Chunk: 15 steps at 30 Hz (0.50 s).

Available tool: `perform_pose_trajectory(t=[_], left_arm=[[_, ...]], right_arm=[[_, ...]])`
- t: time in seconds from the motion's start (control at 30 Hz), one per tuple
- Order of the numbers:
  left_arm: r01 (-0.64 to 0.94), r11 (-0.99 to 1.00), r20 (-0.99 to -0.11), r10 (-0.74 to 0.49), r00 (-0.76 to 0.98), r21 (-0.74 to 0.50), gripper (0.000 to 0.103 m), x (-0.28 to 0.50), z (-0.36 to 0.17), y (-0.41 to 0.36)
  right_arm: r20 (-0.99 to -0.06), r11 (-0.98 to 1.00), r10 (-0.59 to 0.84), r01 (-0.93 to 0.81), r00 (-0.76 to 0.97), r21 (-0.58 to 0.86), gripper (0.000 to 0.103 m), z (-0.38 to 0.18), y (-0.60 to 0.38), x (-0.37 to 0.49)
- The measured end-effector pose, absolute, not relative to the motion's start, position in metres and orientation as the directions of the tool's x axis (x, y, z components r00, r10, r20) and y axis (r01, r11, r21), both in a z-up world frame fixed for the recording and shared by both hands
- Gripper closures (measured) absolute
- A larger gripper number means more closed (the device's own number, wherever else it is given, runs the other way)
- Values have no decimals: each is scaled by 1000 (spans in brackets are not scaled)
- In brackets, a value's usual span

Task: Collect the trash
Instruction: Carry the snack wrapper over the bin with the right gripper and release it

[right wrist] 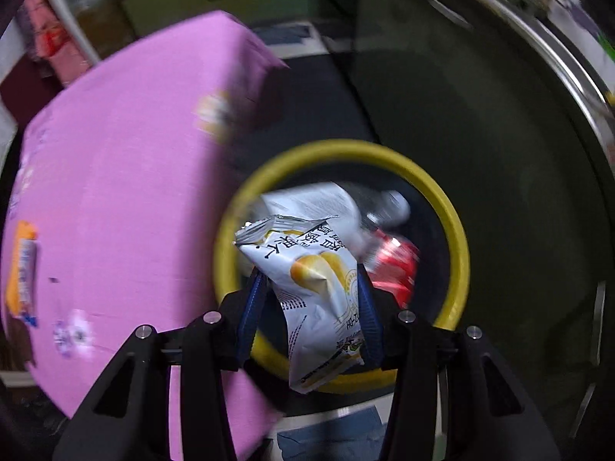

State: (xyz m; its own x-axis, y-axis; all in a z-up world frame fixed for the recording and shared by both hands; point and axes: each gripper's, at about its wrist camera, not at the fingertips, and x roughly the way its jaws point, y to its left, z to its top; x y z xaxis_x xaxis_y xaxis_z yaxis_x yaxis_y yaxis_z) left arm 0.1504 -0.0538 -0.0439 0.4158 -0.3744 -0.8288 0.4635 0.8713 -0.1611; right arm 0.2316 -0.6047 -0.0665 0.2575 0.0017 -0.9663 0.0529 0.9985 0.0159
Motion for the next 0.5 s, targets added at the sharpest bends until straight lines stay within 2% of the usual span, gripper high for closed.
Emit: perform_pose_trajectory(t=[0.07, 0.2, 0.5], left_arm=[[461, 874, -833, -367, 414, -156, 14, 151, -45, -55], [459, 876, -841, -354, 409, -145, 14, 153, -46, -58], [456, 875, -881, -337, 332, -162, 13, 166, -66, -68]], right_arm=[[-971, 996, -12, 88, 240, 10, 55, -79, -616, 230], [-969, 991, -23, 130, 245, 9, 38, -89, -627, 230], [-922, 985, -3, 160, 387, 64, 35, -44, -616, 195]])
